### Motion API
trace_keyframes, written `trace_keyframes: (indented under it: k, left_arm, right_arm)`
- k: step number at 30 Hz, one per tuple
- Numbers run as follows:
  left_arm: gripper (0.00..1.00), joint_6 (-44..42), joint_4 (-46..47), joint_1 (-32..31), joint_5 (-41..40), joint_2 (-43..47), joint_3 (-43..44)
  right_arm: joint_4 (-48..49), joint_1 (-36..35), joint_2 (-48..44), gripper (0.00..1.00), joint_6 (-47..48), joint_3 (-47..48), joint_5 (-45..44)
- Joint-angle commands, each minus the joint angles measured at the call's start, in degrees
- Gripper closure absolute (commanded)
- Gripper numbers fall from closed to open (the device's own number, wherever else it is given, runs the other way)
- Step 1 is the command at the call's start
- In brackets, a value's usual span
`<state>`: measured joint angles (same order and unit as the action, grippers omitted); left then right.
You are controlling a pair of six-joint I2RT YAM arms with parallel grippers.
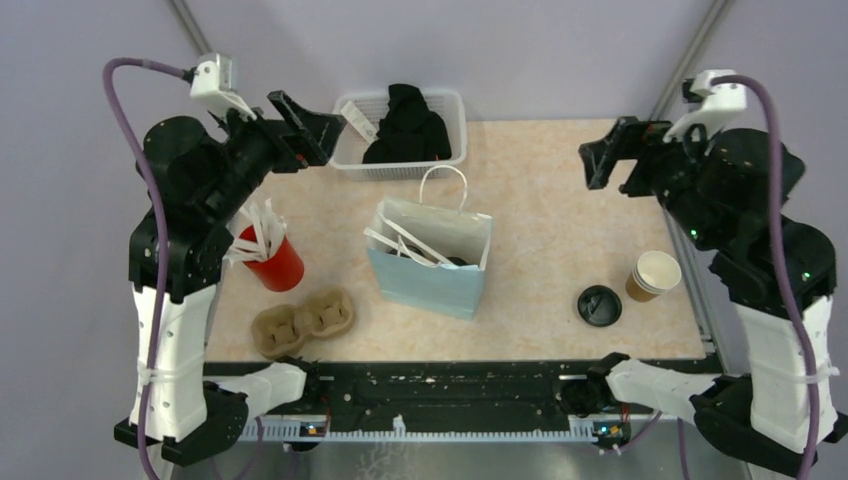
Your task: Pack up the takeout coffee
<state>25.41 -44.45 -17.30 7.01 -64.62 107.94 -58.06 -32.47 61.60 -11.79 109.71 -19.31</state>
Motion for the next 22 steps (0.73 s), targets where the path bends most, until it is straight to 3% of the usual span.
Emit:
trace_keyframes:
  k: [1, 8, 18, 22]
  left_arm:
    - [0.01, -3.2, 5.6, 0.0, -3.9, 0.2, 3.4]
    - [0.01, -3.8, 5.8, 0.0, -3.4, 0.0, 5.0]
    - [0.01, -3.2, 5.7, 0.0, -1.7, -0.5, 5.2]
    - [0.01, -3.2, 5.9, 0.0, -1.2, -0.8, 5.4]
  right_arm:
    - [-2.7, -0.3, 0.1, 0.01, -1.1, 6.0, -4.9]
    - [-5.6, -0.3, 1.2, 0.01, -1.1, 11.7, -6.7]
    - [-7.1, -0.3, 1.2, 0.01, -3.5, 11.9, -5.1]
    - [-12.0, -0.3, 4.6, 0.01, -5.2, 17.3, -5.7]
